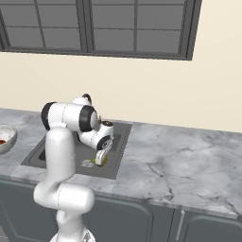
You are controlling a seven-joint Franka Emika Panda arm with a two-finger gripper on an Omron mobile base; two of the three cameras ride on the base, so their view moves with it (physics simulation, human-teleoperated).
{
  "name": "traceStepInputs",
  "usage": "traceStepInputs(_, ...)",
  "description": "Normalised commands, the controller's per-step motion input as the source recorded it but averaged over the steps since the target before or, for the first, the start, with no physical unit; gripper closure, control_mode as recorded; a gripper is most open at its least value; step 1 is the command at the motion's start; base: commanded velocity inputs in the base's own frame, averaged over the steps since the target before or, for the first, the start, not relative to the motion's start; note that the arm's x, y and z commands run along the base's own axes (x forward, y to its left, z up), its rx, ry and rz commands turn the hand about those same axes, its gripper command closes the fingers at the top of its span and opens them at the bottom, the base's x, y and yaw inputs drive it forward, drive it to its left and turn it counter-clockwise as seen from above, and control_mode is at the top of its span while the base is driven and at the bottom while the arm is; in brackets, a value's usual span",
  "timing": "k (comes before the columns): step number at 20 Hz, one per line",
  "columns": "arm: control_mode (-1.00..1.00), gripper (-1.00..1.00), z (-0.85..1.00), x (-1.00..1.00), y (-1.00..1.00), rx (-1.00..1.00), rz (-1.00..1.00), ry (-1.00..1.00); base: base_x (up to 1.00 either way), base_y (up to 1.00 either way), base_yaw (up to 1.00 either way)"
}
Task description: There is a mixed pile of frozen fruits and vegetables on the counter. Locate all the frozen vegetables and place the items in a bowl on the counter. Take all the frozen fruits and defrost them in a running sink.
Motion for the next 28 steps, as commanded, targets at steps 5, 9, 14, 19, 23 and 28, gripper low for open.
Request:
traceStepInputs(5,-1.0,1.0,-0.43,0.34,0.0,0.03,0.03,0.0,0.0,0.0,0.0)
traceStepInputs(9,-1.0,-1.0,-0.38,0.3,0.0,0.02,0.03,0.0,0.0,0.0,0.0)
traceStepInputs(14,-1.0,-1.0,-0.02,-0.02,0.08,0.0,0.01,0.03,0.0,0.0,0.0)
traceStepInputs(19,-1.0,-1.0,0.26,-0.29,0.01,0.02,-0.01,0.06,0.0,0.0,0.0)
traceStepInputs(23,-1.0,-1.0,0.63,-0.15,0.0,0.07,0.0,0.0,0.0,0.0,0.0)
traceStepInputs(28,-1.0,-1.0,0.66,-0.13,0.0,0.05,0.0,0.0,0.0,0.0,0.0)
